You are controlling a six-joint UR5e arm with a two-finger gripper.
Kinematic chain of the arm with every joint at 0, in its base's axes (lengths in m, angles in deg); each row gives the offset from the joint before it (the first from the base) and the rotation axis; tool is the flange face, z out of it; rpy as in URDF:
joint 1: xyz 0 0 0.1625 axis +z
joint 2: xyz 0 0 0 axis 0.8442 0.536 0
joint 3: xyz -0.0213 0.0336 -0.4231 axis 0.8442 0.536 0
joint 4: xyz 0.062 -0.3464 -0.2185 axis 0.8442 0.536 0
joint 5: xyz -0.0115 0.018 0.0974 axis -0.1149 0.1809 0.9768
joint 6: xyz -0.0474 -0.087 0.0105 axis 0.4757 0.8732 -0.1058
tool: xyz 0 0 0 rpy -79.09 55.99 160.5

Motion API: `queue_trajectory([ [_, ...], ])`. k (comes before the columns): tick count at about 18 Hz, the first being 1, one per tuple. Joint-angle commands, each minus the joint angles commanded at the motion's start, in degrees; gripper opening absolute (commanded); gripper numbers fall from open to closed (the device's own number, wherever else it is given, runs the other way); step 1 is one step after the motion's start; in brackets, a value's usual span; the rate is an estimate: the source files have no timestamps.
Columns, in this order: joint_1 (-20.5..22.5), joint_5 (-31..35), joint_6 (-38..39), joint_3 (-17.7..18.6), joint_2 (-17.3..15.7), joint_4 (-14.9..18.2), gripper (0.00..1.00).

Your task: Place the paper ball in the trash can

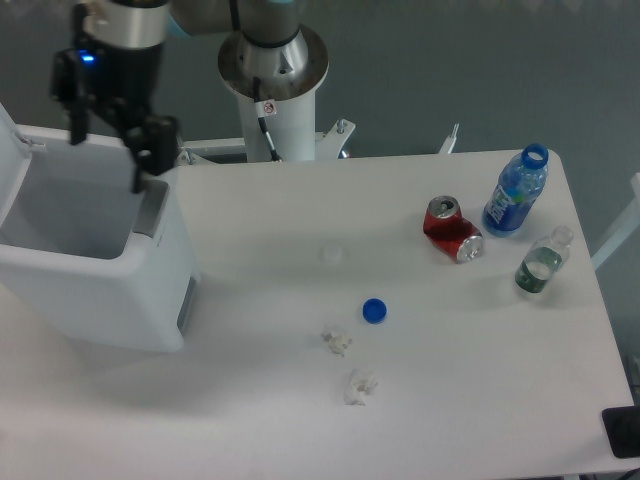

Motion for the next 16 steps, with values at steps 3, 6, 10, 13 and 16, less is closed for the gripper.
queue_trajectory([
  [3, 4.9, 4.3, -1.1, 0.8, 1.2, -1.9, 1.0],
  [6, 8.5, 10.5, -7.1, 1.6, 5.7, -4.7, 1.0],
  [10, 15.6, 12.4, -12.5, 1.4, 12.5, -7.8, 1.0],
  [13, 19.2, 15.7, -24.0, 1.3, 17.6, -8.1, 1.0],
  [16, 20.1, 18.5, -26.5, 1.1, 23.1, -13.0, 1.0],
])
